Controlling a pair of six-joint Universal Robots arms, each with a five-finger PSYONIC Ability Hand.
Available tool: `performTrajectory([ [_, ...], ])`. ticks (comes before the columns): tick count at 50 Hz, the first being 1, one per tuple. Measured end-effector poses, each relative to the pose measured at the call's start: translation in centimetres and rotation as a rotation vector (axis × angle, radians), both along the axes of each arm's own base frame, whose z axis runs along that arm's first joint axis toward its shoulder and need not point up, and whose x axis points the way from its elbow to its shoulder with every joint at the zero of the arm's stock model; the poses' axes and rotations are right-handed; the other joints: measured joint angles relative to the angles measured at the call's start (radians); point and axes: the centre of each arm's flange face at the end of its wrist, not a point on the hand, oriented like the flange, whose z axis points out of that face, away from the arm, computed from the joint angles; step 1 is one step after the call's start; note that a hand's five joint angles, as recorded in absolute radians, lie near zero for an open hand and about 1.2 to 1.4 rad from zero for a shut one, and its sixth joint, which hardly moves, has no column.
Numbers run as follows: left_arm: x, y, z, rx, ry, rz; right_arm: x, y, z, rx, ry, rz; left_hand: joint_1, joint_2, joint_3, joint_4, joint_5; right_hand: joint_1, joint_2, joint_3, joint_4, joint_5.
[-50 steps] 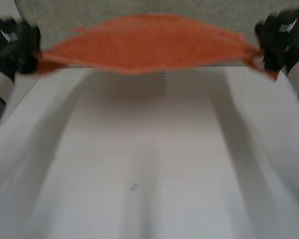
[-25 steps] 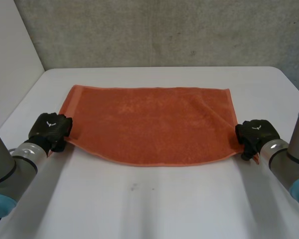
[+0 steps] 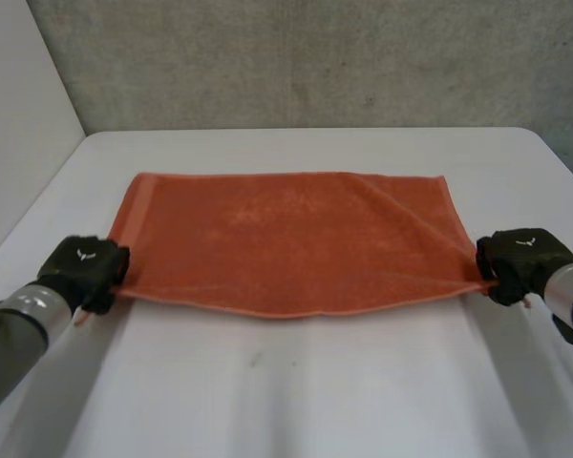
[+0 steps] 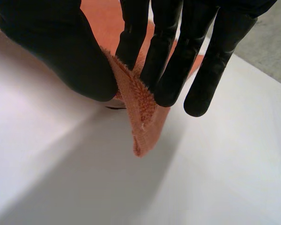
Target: Fold the laundry
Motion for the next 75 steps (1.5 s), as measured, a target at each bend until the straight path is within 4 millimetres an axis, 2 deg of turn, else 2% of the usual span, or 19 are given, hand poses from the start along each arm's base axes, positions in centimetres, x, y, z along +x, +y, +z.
performTrajectory([
  [8,1.5,3.9,1.7,0.163,-0.114,-0.012,-1.7,3.1,1.1,0.128,0.252,0.103,0.000,0.000,0.000,0.000,0.000,0.000,0.000,0.000,0.000,0.000],
  [10,1.8,5.6,2.5,0.211,-0.155,-0.033,-2.6,4.8,1.5,0.208,0.388,0.179,0.000,0.000,0.000,0.000,0.000,0.000,0.006,0.000,0.000,0.000],
  [17,1.5,6.0,3.2,0.186,-0.175,-0.084,-2.9,4.6,2.6,0.165,0.455,0.196,0.000,0.000,0.000,0.000,0.000,0.000,0.006,0.000,0.000,0.000],
  [26,-0.4,0.9,2.0,0.026,-0.174,-0.151,-1.6,0.0,2.4,-0.013,0.354,0.108,0.000,0.000,0.000,0.000,0.000,0.000,0.006,0.000,0.000,0.000],
  [27,-1.3,-1.1,1.3,-0.030,-0.179,-0.168,-0.3,-1.8,1.8,-0.064,0.314,0.102,0.000,0.000,0.000,0.000,0.000,0.000,0.006,0.000,0.000,0.000],
  [28,-1.3,-1.1,1.3,-0.030,-0.179,-0.168,-0.3,-1.8,1.8,-0.064,0.314,0.102,0.000,0.000,0.000,0.000,0.000,0.000,0.006,0.000,0.000,0.000],
  [35,-4.5,-8.3,-0.5,-0.240,-0.199,-0.172,2.8,-6.9,-0.3,-0.189,0.281,0.058,0.000,0.000,0.000,0.000,0.000,0.000,0.006,0.000,0.000,0.012],
  [40,-5.8,-11.9,-1.5,-0.319,-0.201,-0.156,4.2,-10.1,-1.2,-0.280,0.275,0.038,0.000,0.000,0.000,0.000,0.000,0.000,0.006,0.000,0.000,0.012],
  [42,-5.8,-11.9,-1.5,-0.319,-0.201,-0.156,4.2,-10.1,-1.2,-0.280,0.275,0.038,0.000,0.000,0.000,0.000,0.000,0.000,0.006,0.000,0.000,0.012],
  [43,-6.1,-13.4,-2.1,-0.342,-0.199,-0.152,4.7,-11.6,-1.9,-0.317,0.274,0.029,0.000,0.000,0.000,0.000,0.000,0.000,0.006,0.000,0.000,0.012],
  [47,-6.5,-14.5,-2.8,-0.356,-0.198,-0.155,5.1,-13.3,-2.9,-0.346,0.280,0.010,0.000,0.000,0.000,0.000,0.000,0.000,0.005,-0.002,-0.007,0.012],
  [50,-6.9,-15.1,-3.5,-0.368,-0.193,-0.167,5.5,-14.4,-3.8,-0.362,0.290,-0.014,-0.212,-0.252,-0.246,-0.250,-0.210,-0.411,-0.431,-0.412,-0.418,-0.376],
  [51,-7.2,-15.2,-3.7,-0.379,-0.189,-0.176,5.7,-14.7,-4.1,-0.364,0.294,-0.023,-0.465,-0.456,-0.447,-0.457,-0.414,-0.581,-0.612,-0.610,-0.597,-0.552],
  [53,-7.7,-15.1,-4.0,-0.401,-0.182,-0.191,5.8,-14.9,-4.4,-0.362,0.299,-0.039,-0.705,-0.683,-0.649,-0.667,-0.625,-0.745,-0.859,-0.860,-0.868,-0.820],
  [54,-8.0,-15.1,-4.0,-0.417,-0.177,-0.199,5.8,-14.9,-4.6,-0.360,0.300,-0.045,-0.907,-0.894,-0.868,-0.889,-0.841,-0.765,-0.911,-0.920,-0.922,-0.870],
  [55,-8.4,-14.9,-4.0,-0.441,-0.171,-0.210,5.8,-14.8,-4.8,-0.352,0.300,-0.056,-0.940,-0.938,-0.924,-0.943,-0.893,-0.774,-0.946,-0.965,-0.958,-0.910],
  [62,-9.6,-13.9,-2.4,-0.566,-0.146,-0.232,5.5,-13.8,-3.3,-0.334,0.234,-0.098,-0.945,-0.995,-0.978,-0.991,-0.933,-0.774,-0.948,-0.969,-0.958,-0.914],
  [65,-9.5,-12.3,-0.3,-0.611,-0.135,-0.228,5.1,-12.2,0.0,-0.347,0.138,-0.112,-0.945,-0.996,-0.978,-0.991,-0.933,-0.774,-0.948,-0.969,-0.958,-0.914],
  [75,-7.6,-6.7,3.5,-0.551,-0.010,-0.189,3.1,-6.5,4.8,-0.315,0.009,-0.071,-0.945,-0.997,-0.978,-0.991,-0.933,-0.774,-0.948,-0.969,-0.958,-0.914],
])
